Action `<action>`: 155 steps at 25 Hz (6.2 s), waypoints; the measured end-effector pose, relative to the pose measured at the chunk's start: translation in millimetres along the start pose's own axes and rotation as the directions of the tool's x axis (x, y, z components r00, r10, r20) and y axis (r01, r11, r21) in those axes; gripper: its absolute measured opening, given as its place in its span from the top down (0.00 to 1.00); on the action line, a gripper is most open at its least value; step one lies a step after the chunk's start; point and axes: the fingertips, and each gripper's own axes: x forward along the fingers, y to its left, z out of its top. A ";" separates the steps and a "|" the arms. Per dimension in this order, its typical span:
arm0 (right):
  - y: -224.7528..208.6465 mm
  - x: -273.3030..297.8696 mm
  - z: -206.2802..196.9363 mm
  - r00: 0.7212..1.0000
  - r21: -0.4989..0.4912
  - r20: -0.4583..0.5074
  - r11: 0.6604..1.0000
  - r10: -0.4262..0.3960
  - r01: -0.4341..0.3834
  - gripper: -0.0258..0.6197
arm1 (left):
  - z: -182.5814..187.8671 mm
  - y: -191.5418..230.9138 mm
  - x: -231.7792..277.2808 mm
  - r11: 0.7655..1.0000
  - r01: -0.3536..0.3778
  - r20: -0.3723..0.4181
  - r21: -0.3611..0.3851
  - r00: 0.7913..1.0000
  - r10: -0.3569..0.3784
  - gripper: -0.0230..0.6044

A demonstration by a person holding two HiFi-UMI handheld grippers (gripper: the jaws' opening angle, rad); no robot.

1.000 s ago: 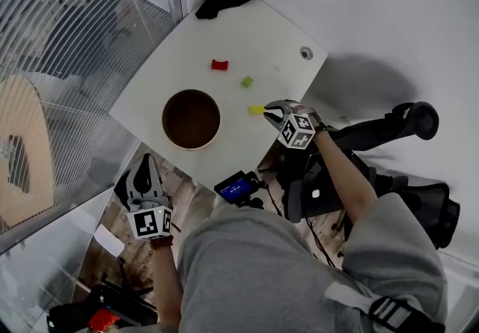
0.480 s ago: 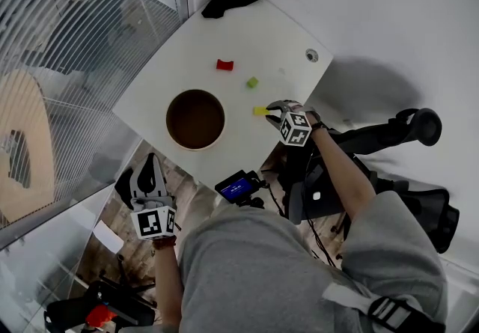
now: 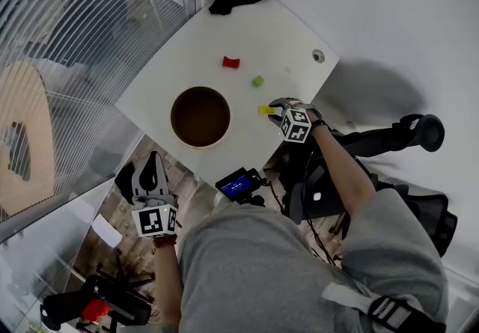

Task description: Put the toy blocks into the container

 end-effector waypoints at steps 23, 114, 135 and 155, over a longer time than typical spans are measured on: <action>0.1 23.7 -11.9 0.992 0.061 -0.084 0.994 0.093 -0.088 0.68 | 1.5 6.5 -2.9 1.000 -0.010 -0.006 0.003 1.000 0.010 0.95; -35.0 -171.0 267.1 0.706 0.512 0.448 0.804 -0.549 0.300 0.74 | 16.2 20.2 -22.0 0.995 0.032 0.163 -0.093 0.986 -0.016 0.95; -18.7 -142.1 290.4 0.742 0.470 0.468 0.846 -0.480 0.252 0.74 | 14.7 32.7 -21.1 0.995 0.014 0.153 -0.099 0.988 0.001 0.95; -5.1 -130.8 276.4 0.772 0.448 0.487 0.876 -0.407 0.179 0.70 | 8.1 23.7 -15.2 0.995 0.034 0.128 -0.092 0.992 -0.022 0.95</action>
